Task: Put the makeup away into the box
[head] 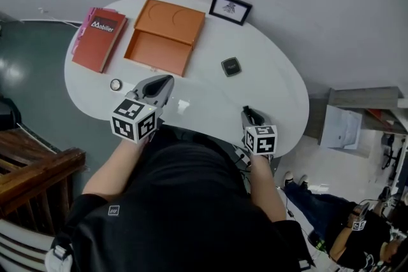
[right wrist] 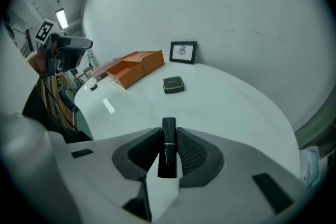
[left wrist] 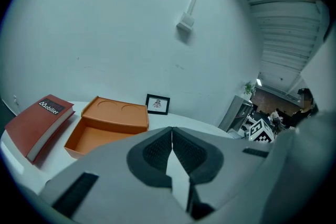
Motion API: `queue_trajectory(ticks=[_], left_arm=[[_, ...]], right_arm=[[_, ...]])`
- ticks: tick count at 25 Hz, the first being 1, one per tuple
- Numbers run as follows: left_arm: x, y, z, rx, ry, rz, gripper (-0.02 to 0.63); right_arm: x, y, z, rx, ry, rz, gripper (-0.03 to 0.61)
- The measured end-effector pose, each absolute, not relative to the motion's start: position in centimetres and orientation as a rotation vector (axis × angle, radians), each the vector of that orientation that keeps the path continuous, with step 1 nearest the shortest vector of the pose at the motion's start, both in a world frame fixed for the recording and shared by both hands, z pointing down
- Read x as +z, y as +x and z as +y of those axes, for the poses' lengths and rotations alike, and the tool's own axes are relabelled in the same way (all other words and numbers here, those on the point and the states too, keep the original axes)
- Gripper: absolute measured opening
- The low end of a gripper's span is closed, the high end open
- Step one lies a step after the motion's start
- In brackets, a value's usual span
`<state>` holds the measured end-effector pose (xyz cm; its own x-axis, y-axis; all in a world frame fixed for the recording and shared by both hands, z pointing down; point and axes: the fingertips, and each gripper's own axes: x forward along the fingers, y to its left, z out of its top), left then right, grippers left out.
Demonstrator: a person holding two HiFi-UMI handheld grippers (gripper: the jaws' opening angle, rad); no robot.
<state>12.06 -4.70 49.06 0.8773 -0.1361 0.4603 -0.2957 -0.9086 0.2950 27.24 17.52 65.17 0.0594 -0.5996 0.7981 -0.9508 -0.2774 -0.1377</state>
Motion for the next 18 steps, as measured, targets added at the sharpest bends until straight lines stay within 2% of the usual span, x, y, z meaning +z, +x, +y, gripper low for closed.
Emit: queue_trajectory(ticks=[9, 18], left_arm=[[46.4, 7.3, -10.5, 0.622, 2.857, -0.39, 0.015], [44.2, 1.5, -16.3, 0.58, 2.915, -0.364, 0.015]], right_arm=[[56.7, 27.6, 10.0, 0.926, 2.081, -1.63, 0.106], [51.5, 21.0, -2.6, 0.765, 2.033, -1.782, 0.107]])
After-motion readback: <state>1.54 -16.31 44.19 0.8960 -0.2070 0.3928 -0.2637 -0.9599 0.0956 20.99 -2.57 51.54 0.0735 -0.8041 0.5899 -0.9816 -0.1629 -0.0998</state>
